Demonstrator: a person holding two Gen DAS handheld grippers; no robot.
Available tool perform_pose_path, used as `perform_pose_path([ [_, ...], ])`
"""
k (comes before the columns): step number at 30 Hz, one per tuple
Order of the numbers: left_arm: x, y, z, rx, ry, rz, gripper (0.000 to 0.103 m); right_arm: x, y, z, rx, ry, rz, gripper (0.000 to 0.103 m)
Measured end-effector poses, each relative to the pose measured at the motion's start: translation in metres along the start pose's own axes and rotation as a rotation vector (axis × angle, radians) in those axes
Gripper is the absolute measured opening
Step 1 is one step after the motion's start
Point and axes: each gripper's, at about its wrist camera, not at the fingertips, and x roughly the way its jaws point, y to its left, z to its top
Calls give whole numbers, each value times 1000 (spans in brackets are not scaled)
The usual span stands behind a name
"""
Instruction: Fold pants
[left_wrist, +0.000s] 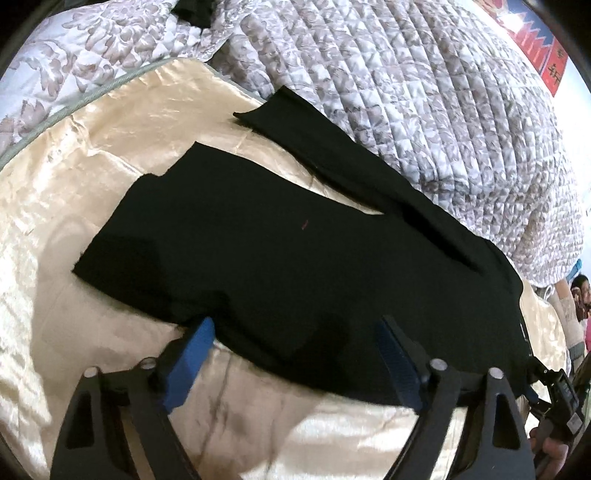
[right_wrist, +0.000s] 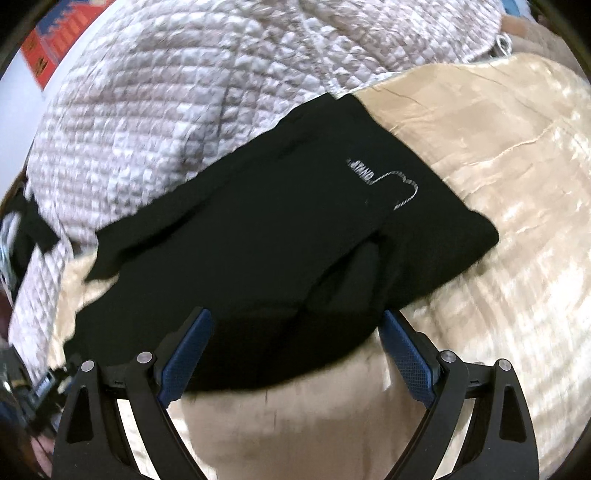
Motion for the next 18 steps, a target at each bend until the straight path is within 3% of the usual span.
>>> perform_pose_path([
  [3, 2, 6, 5, -27, -3, 18, 62, 1, -11, 8, 72, -35, 19, 85],
  [5, 5, 11, 8, -46, -4, 30, 52, 1, -19, 13, 113, -49, 15, 62],
  [12, 16, 23, 18, -90, -10, 68, 11, 9, -39, 23, 212, -58, 12, 16],
  [14, 16, 20, 21, -87, -16, 67, 7, 9, -40, 24, 217, -58, 20, 6],
  [18, -3, 14, 23, -77, -59, 69, 6, -1, -39, 28, 218, -68, 52, 5],
])
